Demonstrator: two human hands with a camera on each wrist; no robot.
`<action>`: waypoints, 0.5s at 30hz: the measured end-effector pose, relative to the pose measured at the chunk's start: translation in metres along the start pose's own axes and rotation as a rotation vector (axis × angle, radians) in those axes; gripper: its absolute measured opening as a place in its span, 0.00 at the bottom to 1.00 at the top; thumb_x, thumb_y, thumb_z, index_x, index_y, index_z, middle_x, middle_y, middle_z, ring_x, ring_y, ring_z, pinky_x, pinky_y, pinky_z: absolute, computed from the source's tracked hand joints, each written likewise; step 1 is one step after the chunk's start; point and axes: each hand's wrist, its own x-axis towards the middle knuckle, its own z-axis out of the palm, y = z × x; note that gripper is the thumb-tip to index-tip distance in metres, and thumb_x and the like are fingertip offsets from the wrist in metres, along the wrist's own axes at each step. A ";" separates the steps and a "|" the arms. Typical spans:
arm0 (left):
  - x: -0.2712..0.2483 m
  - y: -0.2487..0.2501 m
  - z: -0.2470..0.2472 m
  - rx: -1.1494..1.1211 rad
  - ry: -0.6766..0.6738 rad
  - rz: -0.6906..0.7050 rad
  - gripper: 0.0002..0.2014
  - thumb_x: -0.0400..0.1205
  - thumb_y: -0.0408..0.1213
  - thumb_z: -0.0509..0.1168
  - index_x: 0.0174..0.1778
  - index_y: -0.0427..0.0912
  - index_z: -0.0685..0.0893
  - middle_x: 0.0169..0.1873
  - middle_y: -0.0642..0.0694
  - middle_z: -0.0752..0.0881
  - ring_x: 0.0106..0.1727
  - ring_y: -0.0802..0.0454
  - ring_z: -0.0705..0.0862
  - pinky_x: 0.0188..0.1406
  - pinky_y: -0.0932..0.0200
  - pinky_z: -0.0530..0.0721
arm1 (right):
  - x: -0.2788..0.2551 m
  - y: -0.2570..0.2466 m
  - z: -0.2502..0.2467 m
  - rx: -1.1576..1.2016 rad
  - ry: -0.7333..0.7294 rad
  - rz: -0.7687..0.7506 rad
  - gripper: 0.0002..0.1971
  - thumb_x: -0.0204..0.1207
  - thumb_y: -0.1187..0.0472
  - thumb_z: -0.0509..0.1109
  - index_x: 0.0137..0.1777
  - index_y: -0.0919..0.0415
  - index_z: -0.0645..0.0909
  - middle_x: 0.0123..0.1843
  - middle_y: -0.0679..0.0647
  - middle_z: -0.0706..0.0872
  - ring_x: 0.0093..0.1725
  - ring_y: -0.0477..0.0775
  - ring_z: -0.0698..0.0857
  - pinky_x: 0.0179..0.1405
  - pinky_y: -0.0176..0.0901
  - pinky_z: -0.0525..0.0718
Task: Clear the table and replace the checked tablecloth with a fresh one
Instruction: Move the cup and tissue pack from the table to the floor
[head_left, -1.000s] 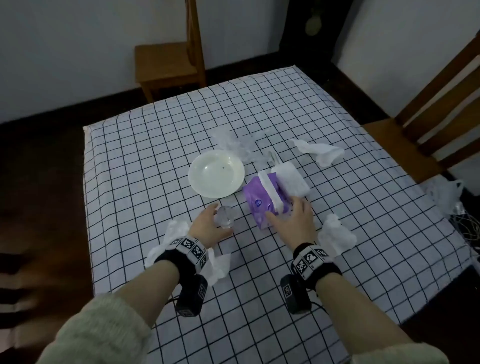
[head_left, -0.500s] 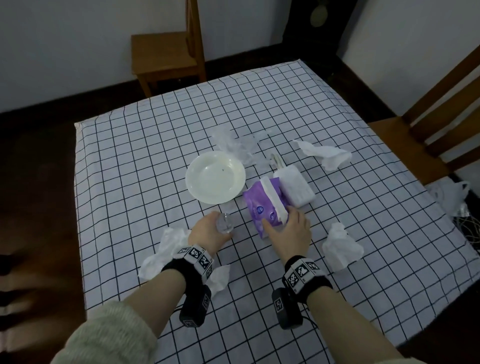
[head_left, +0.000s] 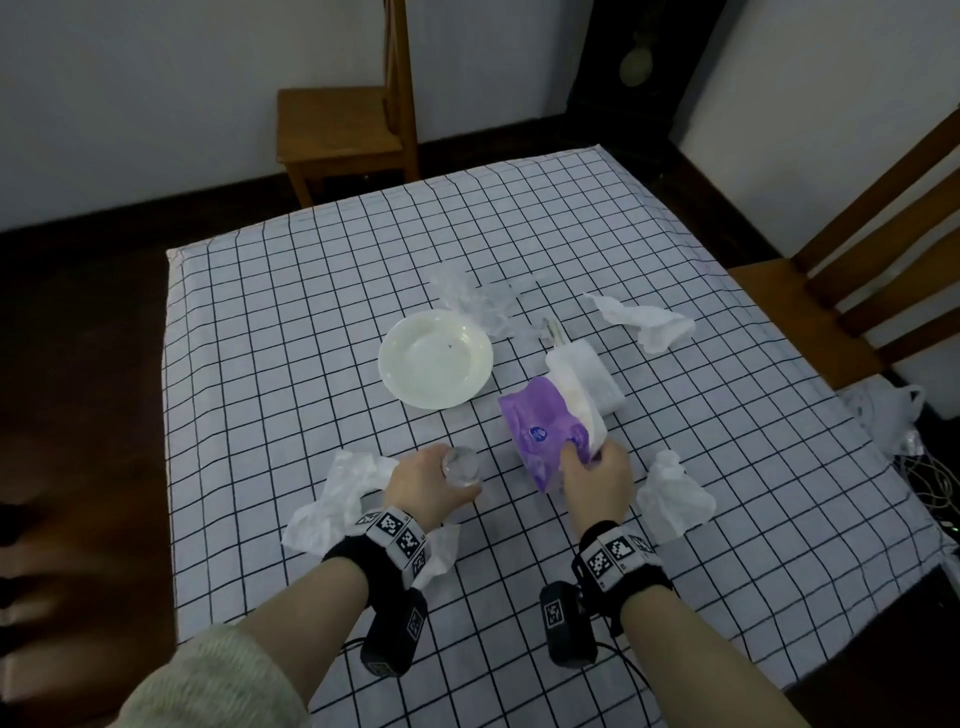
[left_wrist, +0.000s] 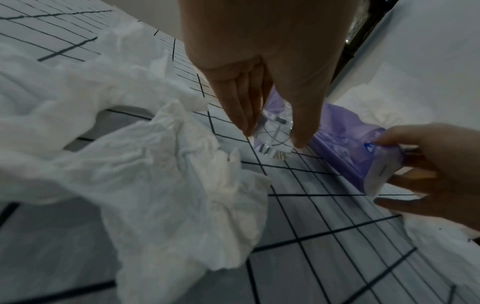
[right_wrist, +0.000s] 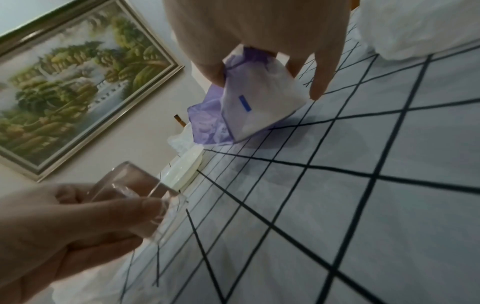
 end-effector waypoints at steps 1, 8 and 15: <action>-0.006 0.001 -0.001 -0.014 0.003 0.008 0.15 0.69 0.50 0.74 0.31 0.49 0.76 0.29 0.52 0.82 0.35 0.52 0.81 0.32 0.61 0.75 | -0.001 0.001 -0.004 0.039 0.004 0.037 0.12 0.72 0.49 0.71 0.39 0.57 0.76 0.38 0.55 0.82 0.37 0.61 0.84 0.33 0.51 0.85; -0.057 -0.004 -0.022 -0.046 0.008 0.017 0.19 0.70 0.57 0.71 0.35 0.42 0.84 0.30 0.49 0.86 0.35 0.53 0.84 0.39 0.55 0.86 | -0.030 -0.005 -0.039 0.203 0.018 0.125 0.06 0.76 0.60 0.71 0.46 0.63 0.81 0.40 0.56 0.86 0.36 0.55 0.83 0.27 0.37 0.75; -0.124 -0.026 -0.037 -0.122 0.059 0.039 0.18 0.69 0.54 0.72 0.27 0.41 0.81 0.25 0.49 0.84 0.29 0.55 0.82 0.32 0.58 0.83 | -0.096 -0.003 -0.066 0.254 -0.017 0.090 0.04 0.74 0.63 0.72 0.45 0.64 0.82 0.37 0.55 0.85 0.35 0.54 0.81 0.31 0.39 0.77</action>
